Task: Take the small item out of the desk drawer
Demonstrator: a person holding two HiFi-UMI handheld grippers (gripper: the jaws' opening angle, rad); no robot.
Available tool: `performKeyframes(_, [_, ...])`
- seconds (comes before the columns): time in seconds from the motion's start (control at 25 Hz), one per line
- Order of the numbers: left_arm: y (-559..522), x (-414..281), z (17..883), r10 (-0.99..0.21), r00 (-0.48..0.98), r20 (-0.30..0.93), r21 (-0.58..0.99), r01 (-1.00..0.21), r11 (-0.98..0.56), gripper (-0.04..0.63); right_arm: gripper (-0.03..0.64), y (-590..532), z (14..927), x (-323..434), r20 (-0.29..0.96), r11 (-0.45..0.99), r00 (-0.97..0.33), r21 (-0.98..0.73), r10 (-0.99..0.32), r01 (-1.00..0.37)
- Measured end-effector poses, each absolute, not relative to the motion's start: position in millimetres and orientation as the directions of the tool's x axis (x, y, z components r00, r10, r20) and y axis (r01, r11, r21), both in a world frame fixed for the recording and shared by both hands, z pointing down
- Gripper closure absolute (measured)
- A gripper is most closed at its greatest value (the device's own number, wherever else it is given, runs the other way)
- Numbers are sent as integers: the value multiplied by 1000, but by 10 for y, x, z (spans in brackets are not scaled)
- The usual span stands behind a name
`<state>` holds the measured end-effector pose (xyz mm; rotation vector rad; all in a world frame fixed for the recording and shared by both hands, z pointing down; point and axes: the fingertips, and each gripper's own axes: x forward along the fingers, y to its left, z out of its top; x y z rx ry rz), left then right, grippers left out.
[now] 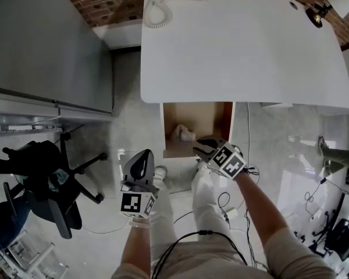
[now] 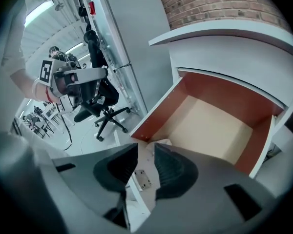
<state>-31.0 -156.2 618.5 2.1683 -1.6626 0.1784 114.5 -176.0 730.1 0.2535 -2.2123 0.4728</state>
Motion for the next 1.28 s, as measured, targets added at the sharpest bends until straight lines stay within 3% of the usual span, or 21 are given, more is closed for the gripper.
performKeyframes(0.64, [-1699,-468,6615,-900,271,340,235,-952,-198,591,451,-1898,8026,986,857,933,-509,-243,78,-266])
performKeyframes(1.28, [-1733,-523,6847,-905,262,334,254,-950,-181,591,379,-1925,8643,922,927,978,-336,-199,168,-61])
